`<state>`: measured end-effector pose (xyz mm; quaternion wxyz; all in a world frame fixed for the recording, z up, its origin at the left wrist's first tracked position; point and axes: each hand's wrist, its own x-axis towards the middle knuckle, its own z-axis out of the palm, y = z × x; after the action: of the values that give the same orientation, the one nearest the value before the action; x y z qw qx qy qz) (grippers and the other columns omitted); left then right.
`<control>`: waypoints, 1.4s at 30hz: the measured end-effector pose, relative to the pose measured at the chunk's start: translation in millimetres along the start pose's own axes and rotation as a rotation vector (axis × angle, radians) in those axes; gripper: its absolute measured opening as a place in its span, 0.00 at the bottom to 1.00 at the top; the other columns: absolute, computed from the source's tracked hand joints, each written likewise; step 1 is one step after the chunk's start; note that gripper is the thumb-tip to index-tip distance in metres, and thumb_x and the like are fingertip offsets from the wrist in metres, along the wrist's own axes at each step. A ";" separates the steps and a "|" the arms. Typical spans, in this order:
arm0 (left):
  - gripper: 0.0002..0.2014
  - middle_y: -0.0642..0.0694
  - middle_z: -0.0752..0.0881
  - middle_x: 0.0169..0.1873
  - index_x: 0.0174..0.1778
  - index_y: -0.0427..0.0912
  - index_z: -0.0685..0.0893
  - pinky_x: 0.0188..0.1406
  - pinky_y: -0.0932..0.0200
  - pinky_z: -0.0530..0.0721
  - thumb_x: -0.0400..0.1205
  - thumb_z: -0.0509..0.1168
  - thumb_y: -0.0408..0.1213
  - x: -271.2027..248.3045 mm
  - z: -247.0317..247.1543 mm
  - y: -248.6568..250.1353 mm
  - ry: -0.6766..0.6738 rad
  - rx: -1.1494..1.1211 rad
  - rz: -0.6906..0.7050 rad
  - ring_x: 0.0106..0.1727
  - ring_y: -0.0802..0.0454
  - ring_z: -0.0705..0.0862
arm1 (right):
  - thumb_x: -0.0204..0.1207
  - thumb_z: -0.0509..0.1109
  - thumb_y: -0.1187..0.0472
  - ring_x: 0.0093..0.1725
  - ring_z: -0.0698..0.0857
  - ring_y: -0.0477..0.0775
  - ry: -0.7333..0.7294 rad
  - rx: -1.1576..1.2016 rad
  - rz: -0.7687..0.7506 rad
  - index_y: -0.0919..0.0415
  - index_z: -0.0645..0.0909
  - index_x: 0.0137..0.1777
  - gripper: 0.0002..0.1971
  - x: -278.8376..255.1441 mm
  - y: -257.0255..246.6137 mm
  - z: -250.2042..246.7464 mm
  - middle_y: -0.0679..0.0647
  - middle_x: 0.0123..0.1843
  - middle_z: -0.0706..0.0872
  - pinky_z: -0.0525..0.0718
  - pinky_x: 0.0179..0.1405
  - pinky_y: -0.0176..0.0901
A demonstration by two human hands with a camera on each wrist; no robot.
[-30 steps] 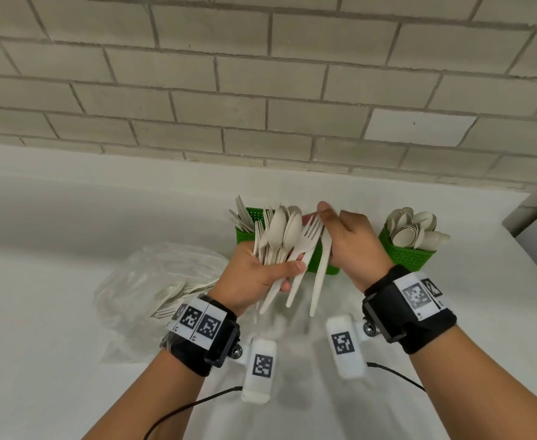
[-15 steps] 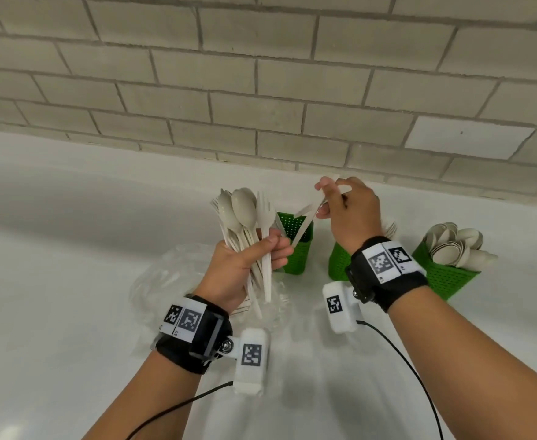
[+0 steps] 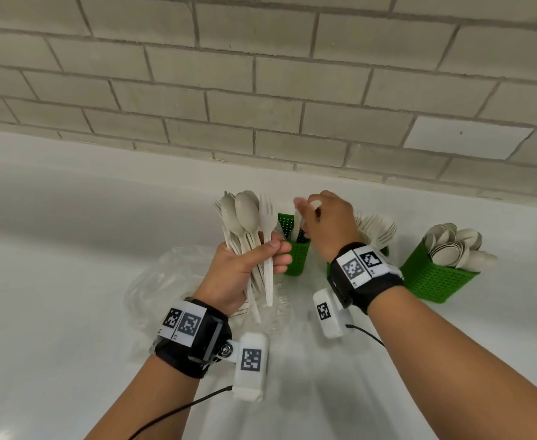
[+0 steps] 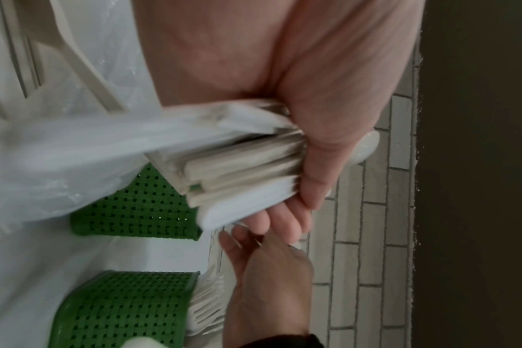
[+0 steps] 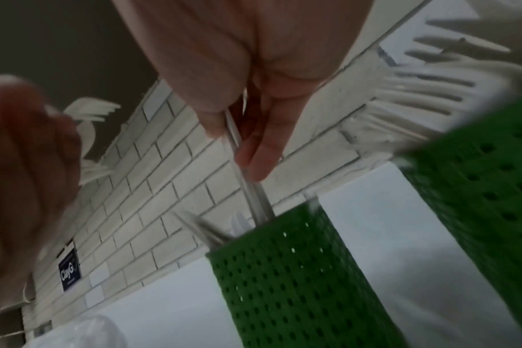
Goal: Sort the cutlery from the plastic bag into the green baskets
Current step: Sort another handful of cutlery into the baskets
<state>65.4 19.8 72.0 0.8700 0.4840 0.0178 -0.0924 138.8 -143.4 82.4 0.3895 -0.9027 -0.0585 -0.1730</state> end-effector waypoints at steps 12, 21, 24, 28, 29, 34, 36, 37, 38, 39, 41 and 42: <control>0.07 0.36 0.91 0.40 0.43 0.37 0.90 0.33 0.57 0.90 0.71 0.73 0.33 -0.7 12.9 -7.2 -0.084 0.102 -0.046 0.28 0.50 0.88 | 0.79 0.70 0.47 0.39 0.84 0.35 -0.176 0.349 0.159 0.50 0.88 0.46 0.09 -32.6 -36.5 -51.1 0.41 0.41 0.89 0.80 0.46 0.36; 0.09 0.38 0.91 0.36 0.46 0.34 0.87 0.31 0.58 0.88 0.74 0.72 0.33 -6.5 28.1 -21.6 -0.153 0.237 -0.015 0.28 0.49 0.88 | 0.87 0.59 0.66 0.39 0.91 0.61 0.247 0.969 0.257 0.60 0.74 0.46 0.07 -50.4 -25.6 -83.2 0.58 0.38 0.89 0.90 0.42 0.53; 0.02 0.42 0.86 0.28 0.42 0.34 0.87 0.29 0.55 0.85 0.79 0.72 0.30 -4.4 31.1 -28.3 -0.065 0.416 0.091 0.25 0.49 0.82 | 0.87 0.58 0.64 0.24 0.78 0.52 0.293 0.960 0.260 0.58 0.76 0.48 0.08 -52.8 -28.7 -98.9 0.54 0.30 0.78 0.78 0.23 0.41; 0.03 0.52 0.86 0.30 0.41 0.44 0.85 0.35 0.51 0.84 0.79 0.72 0.36 2.4 37.6 -41.8 0.078 0.779 0.379 0.31 0.52 0.83 | 0.79 0.72 0.54 0.25 0.72 0.45 0.081 0.485 0.110 0.65 0.81 0.41 0.13 -67.0 -37.3 -105.1 0.48 0.26 0.74 0.72 0.25 0.39; 0.02 0.52 0.88 0.35 0.44 0.46 0.85 0.39 0.53 0.85 0.78 0.71 0.37 2.5 40.1 -43.4 0.090 0.858 0.444 0.37 0.52 0.86 | 0.74 0.76 0.51 0.27 0.76 0.43 0.021 0.382 0.064 0.64 0.82 0.40 0.14 -72.0 -41.9 -104.4 0.47 0.27 0.78 0.76 0.28 0.37; 0.18 0.42 0.89 0.54 0.66 0.38 0.78 0.47 0.46 0.86 0.80 0.69 0.35 -0.1 50.8 -46.4 0.177 1.095 0.540 0.52 0.40 0.88 | 0.63 0.83 0.46 0.39 0.85 0.41 0.055 0.104 -0.052 0.54 0.82 0.46 0.18 -83.9 -47.5 -90.3 0.43 0.37 0.85 0.83 0.37 0.39; 0.20 0.40 0.89 0.53 0.68 0.37 0.74 0.44 0.47 0.86 0.82 0.67 0.36 -2.6 55.1 -47.6 0.173 1.107 0.546 0.50 0.39 0.88 | 0.68 0.81 0.51 0.39 0.85 0.41 0.101 0.069 -0.085 0.55 0.83 0.49 0.15 -81.9 -41.7 -85.8 0.41 0.38 0.86 0.83 0.38 0.37; 0.20 0.40 0.88 0.53 0.69 0.36 0.74 0.43 0.50 0.84 0.82 0.67 0.36 -3.5 56.2 -48.1 0.160 1.103 0.550 0.50 0.39 0.87 | 0.70 0.80 0.55 0.38 0.84 0.41 0.106 0.080 -0.084 0.56 0.84 0.48 0.11 -79.8 -38.7 -85.6 0.41 0.38 0.86 0.82 0.37 0.37; 0.21 0.40 0.88 0.53 0.70 0.36 0.73 0.42 0.54 0.82 0.82 0.67 0.36 -4.5 56.0 -49.1 0.141 1.097 0.546 0.50 0.40 0.87 | 0.71 0.79 0.57 0.37 0.84 0.41 0.095 0.111 -0.063 0.57 0.85 0.47 0.08 -77.3 -35.8 -86.2 0.42 0.38 0.87 0.82 0.36 0.37; 0.21 0.41 0.88 0.54 0.70 0.37 0.73 0.41 0.59 0.78 0.83 0.67 0.37 -5.5 55.7 -50.0 0.115 1.095 0.539 0.50 0.41 0.87 | 0.72 0.78 0.59 0.36 0.85 0.42 0.088 0.160 -0.028 0.57 0.86 0.45 0.05 -74.7 -32.7 -87.4 0.43 0.37 0.88 0.83 0.36 0.38; 0.19 0.42 0.87 0.53 0.69 0.36 0.73 0.39 0.64 0.73 0.83 0.66 0.37 -6.9 53.5 -51.1 0.081 1.101 0.518 0.51 0.41 0.86 | 0.74 0.77 0.62 0.34 0.85 0.44 0.134 0.306 0.042 0.54 0.85 0.41 0.04 -70.4 -28.7 -91.9 0.44 0.35 0.88 0.83 0.36 0.39; 0.18 0.41 0.87 0.53 0.68 0.36 0.73 0.38 0.63 0.72 0.84 0.66 0.37 -6.8 52.3 -50.9 0.081 1.101 0.509 0.51 0.41 0.86 | 0.75 0.76 0.63 0.32 0.84 0.44 0.175 0.387 0.056 0.54 0.84 0.40 0.05 -69.0 -27.6 -94.4 0.44 0.33 0.87 0.83 0.35 0.38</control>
<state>46.6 -49.6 57.9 0.4851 0.8551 -0.1160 0.1414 42.6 -190.7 136.6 0.5639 -0.7939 -0.0314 -0.2253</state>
